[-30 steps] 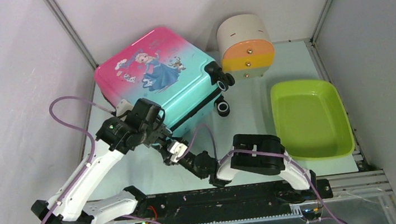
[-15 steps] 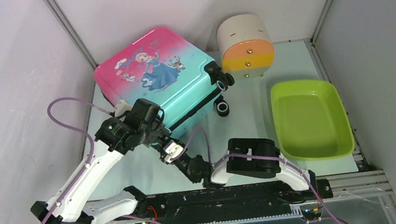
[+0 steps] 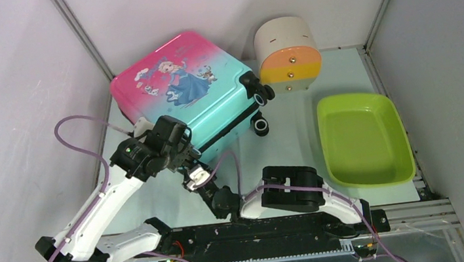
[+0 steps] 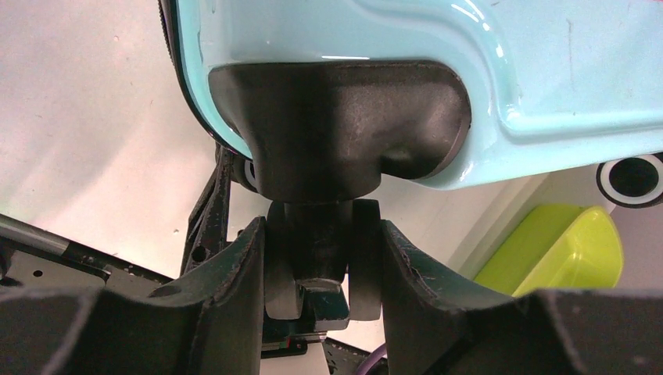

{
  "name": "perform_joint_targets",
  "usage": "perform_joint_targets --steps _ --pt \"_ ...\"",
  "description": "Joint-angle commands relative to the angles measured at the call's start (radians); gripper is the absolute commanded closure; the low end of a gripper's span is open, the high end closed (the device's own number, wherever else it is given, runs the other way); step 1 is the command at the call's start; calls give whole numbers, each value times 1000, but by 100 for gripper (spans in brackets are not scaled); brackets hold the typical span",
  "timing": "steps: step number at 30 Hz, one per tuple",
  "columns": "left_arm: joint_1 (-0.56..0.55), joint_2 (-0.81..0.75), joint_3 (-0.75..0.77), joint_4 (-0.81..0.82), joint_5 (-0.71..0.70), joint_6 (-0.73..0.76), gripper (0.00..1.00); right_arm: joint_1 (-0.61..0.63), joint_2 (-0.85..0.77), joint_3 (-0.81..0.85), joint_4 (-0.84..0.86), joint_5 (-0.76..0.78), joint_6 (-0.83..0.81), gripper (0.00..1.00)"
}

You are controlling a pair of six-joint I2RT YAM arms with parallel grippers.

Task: Open, take out, and arrange the luggage

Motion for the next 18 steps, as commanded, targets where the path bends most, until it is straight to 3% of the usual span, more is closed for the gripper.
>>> perform_joint_targets --steps 1,4,6,18 --pt "-19 -71 90 196 88 -68 100 -20 42 63 -40 31 40 54" --pt "-19 -75 92 183 79 -67 100 -25 39 61 -28 63 18 91" --pt "-18 -80 89 173 65 -68 100 -30 27 47 -6 60 -6 100" --pt "-18 -122 2 53 -16 -124 100 -114 -116 -151 50 -109 1 100"
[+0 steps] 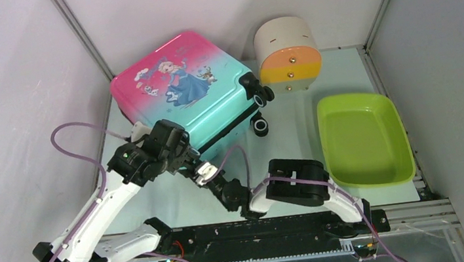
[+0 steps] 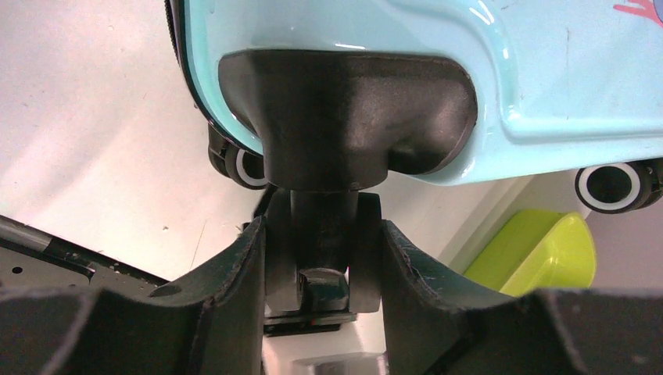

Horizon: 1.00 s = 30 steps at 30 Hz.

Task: Open, take out, and arrange the luggage

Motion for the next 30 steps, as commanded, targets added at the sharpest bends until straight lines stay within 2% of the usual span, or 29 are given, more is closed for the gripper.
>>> perform_joint_targets --steps 1,8,15,30 --pt "-18 -86 27 34 -19 -75 100 -83 -83 -68 46 -24 0 100" --pt "-16 -65 23 -64 -106 -48 100 -180 -166 -163 28 -119 55 100" --pt "0 -54 28 -226 -207 -63 100 -231 -213 -224 15 -100 71 100" --pt "214 -164 -23 -262 -246 72 100 -304 -268 -317 27 -69 257 100"
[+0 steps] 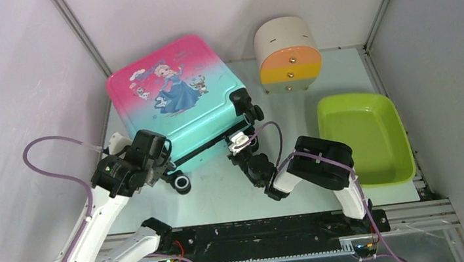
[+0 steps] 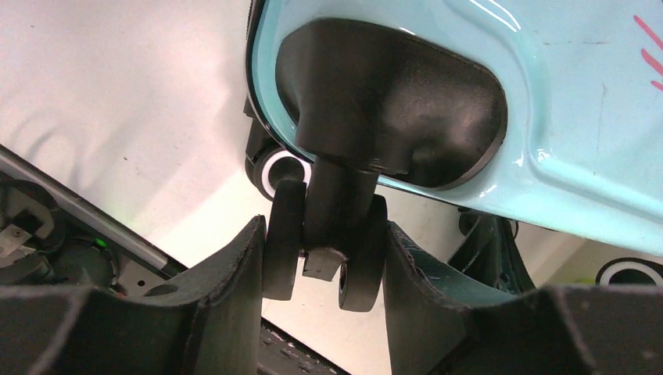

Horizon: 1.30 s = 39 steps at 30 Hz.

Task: Open, take out, and arrange the luggage

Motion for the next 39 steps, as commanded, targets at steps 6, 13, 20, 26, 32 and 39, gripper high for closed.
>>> perform_joint_targets --steps 6,13,20,26,32,39 --pt "103 -41 38 -120 -148 17 100 -41 -78 -38 88 79 164 100" --pt "135 -63 28 -119 -148 34 100 -83 -113 -82 92 45 290 100" --pt "172 -45 26 -107 -160 78 100 -123 -140 -133 99 9 385 100" --pt "278 -49 12 -100 -158 136 100 -147 -155 -162 101 3 443 100" --pt "377 -60 -12 -83 -159 206 100 -183 -180 -178 101 -64 486 100" --pt "467 -62 -10 -40 -200 330 100 -231 -201 -200 100 -131 515 100"
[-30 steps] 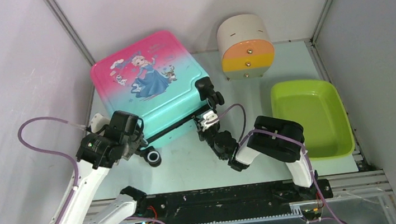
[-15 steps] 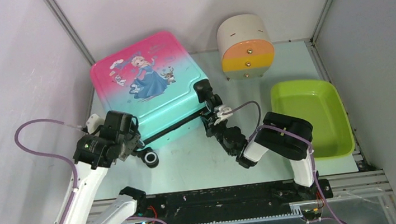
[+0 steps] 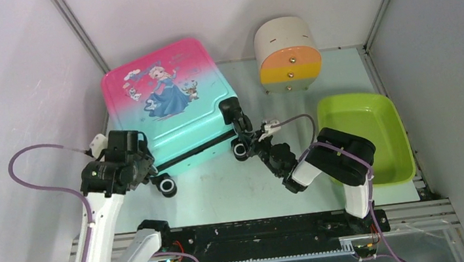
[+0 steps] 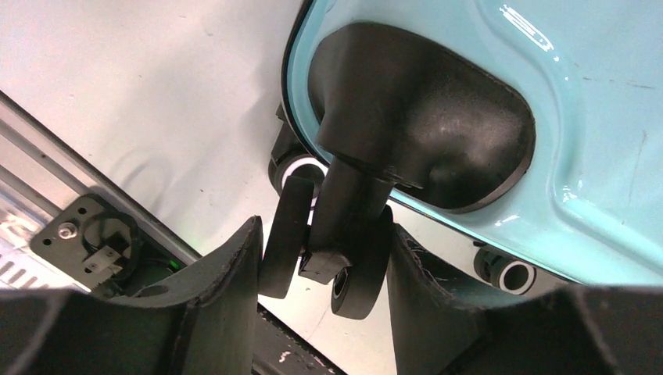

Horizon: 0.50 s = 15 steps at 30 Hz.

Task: Open, take out, and arrange the luggage

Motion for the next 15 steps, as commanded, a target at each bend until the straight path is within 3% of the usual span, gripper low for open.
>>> perform_joint_targets --steps 1,5,6,8,11,13,15 --pt "116 -16 19 -73 -313 26 100 -68 -53 -13 79 17 34 100" --pt "128 -4 72 -68 -336 78 100 -56 -56 -21 68 24 -6 100" --pt "128 -10 81 -42 -319 111 96 -58 -54 -22 69 7 7 100" --pt "119 -22 88 58 -231 256 80 -56 -54 -21 72 -29 16 100" --pt "110 -23 96 102 -143 263 45 -56 -50 -11 74 -64 23 100" --pt "111 -25 112 94 -114 257 35 -59 -53 -8 75 -88 38 100" --pt "107 -28 137 103 -59 334 33 -61 -59 -9 75 -100 43 100"
